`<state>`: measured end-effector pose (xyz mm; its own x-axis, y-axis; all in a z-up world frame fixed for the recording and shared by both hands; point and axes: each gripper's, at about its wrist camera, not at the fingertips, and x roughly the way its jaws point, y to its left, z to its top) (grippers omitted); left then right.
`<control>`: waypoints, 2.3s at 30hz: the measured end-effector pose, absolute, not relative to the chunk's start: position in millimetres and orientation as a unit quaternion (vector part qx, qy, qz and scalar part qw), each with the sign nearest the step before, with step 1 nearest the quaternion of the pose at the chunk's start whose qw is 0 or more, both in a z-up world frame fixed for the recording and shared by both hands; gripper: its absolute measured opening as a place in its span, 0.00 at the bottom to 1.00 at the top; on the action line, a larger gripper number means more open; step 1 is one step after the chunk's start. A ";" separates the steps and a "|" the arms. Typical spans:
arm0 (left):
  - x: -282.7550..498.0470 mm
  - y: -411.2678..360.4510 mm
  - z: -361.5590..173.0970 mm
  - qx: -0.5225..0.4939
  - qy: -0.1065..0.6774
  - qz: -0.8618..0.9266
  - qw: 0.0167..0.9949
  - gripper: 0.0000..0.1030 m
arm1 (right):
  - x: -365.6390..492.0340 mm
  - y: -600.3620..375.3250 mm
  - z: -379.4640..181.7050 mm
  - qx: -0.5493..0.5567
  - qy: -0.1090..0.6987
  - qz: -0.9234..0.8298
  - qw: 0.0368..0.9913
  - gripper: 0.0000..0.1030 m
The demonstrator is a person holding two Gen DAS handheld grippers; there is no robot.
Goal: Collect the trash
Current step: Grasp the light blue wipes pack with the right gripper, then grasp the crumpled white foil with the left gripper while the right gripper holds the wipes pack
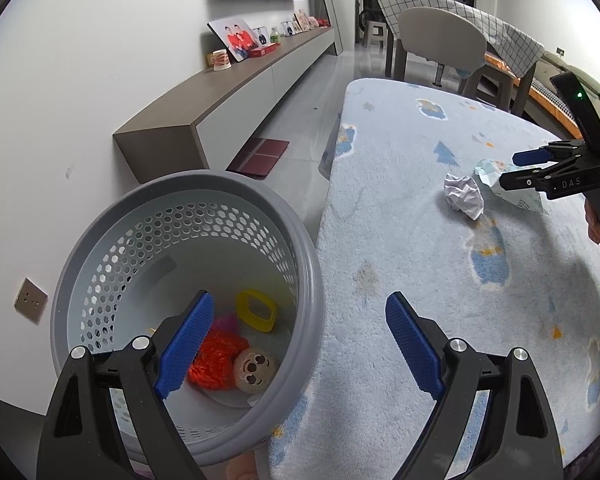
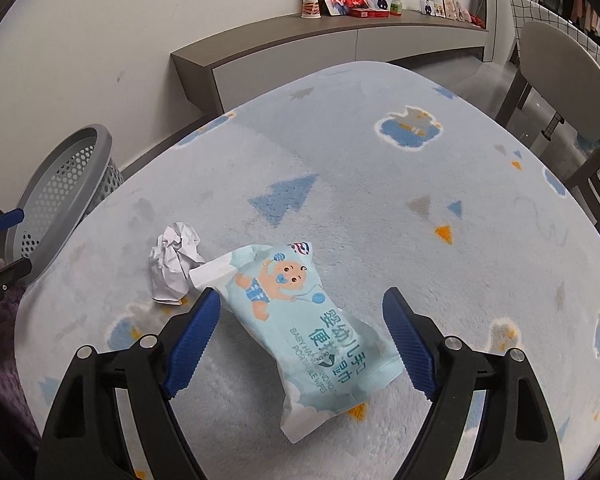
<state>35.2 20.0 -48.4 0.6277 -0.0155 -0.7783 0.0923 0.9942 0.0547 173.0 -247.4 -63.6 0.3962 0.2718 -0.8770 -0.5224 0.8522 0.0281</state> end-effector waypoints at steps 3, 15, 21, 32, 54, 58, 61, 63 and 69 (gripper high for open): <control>35.8 19.5 -48.9 0.046 0.431 -0.028 0.901 0.83 | 174.4 -244.3 -71.2 -0.117 0.512 0.249 0.814 0.77; 30.4 21.8 -43.1 0.039 0.420 -0.023 0.907 0.83 | 155.8 -236.1 -75.8 -0.095 0.518 0.188 0.829 0.49; 23.0 19.3 -34.4 0.034 0.407 -0.032 0.912 0.83 | 124.2 -245.1 -60.2 -0.049 0.504 0.126 0.853 0.46; 9.9 -2.4 -26.6 0.042 0.382 -0.044 0.922 0.84 | 35.0 -277.9 -30.5 0.067 0.479 0.024 0.875 0.46; 60.9 -103.9 -43.1 0.083 0.398 -0.083 0.910 0.84 | -65.0 -333.9 -29.9 0.192 0.426 -0.031 0.884 0.46; 85.8 -123.5 -57.0 0.091 0.414 -0.082 0.902 0.84 | -64.0 -336.3 -25.4 0.195 0.420 -0.021 0.886 0.46; 101.7 -133.4 -67.5 0.099 0.425 -0.073 0.897 0.84 | -63.8 -341.2 -27.7 0.202 0.426 -0.020 0.882 0.46; 112.1 -137.2 -74.5 0.098 0.433 -0.068 0.893 0.84 | -65.1 -344.4 -28.0 0.205 0.427 -0.019 0.880 0.46; 130.2 -140.0 -87.2 0.087 0.450 -0.061 0.887 0.79 | -69.8 -350.9 -26.2 0.215 0.426 -0.017 0.879 0.46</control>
<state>130.2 -140.0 -87.2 0.5882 -0.0298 -0.8082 0.1857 0.9776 0.0991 -69.8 -350.9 -26.2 0.6369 0.1527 -0.7557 0.2130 0.9072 0.3628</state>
